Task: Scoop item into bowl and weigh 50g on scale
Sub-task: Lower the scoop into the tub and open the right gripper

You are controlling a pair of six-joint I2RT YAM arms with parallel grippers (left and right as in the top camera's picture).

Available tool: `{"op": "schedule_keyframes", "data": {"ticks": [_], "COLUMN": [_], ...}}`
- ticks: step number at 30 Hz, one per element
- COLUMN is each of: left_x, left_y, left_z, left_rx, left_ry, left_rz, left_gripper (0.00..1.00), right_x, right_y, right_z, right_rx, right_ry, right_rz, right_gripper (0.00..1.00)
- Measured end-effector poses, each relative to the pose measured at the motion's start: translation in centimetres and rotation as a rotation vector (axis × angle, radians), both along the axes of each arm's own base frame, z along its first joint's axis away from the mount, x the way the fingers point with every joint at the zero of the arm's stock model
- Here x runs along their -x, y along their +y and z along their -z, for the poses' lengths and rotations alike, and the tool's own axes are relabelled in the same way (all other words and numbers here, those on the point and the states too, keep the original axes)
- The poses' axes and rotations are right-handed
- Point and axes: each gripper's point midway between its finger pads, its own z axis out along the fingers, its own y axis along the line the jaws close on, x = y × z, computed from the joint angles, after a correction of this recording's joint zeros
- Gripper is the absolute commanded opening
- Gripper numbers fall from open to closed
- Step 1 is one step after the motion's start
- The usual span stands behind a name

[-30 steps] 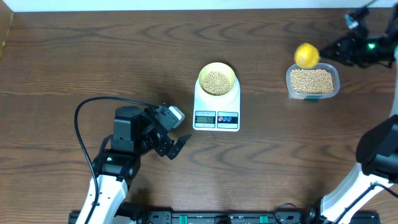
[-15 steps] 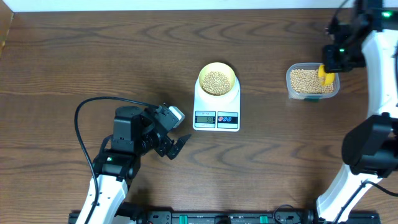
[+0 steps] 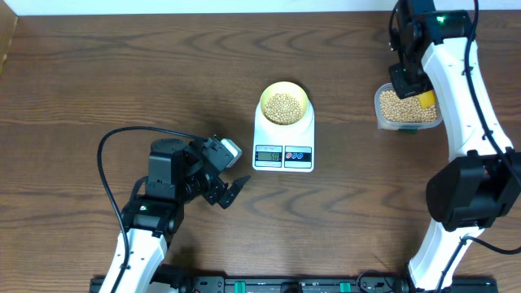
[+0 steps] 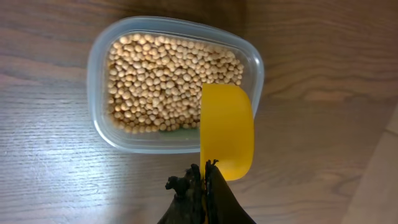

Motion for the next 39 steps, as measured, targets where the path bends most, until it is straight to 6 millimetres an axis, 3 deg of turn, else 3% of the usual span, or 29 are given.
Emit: {"op": "schedule_keyframes", "data": {"ticks": [7,12,19,26,39], "left_x": [0.0,0.0,0.0,0.0,0.0], "left_y": [0.0,0.0,0.0,0.0,0.0], "left_z": [0.0,0.0,0.0,0.0,0.0], "left_rx": [0.0,0.0,0.0,0.0,0.0], "left_ry": [0.0,0.0,0.0,0.0,0.0], "left_rz": [0.0,0.0,0.0,0.0,0.0], "left_gripper": [0.99,0.99,0.99,0.99,1.0], "right_x": [0.1,0.2,-0.5,-0.8,-2.0], "right_y": [0.6,-0.6,-3.0,-3.2,-2.2], "right_z": [0.7,0.9,-0.2,-1.5,3.0], "right_rx": [-0.172,-0.377,-0.657,-0.843,-1.021], "right_ry": [0.007,0.002,-0.078,-0.131,-0.04], "right_rz": [0.041,0.11,0.166,0.154,0.182], "right_gripper": [0.01,0.01,0.01,0.01,0.01]}}
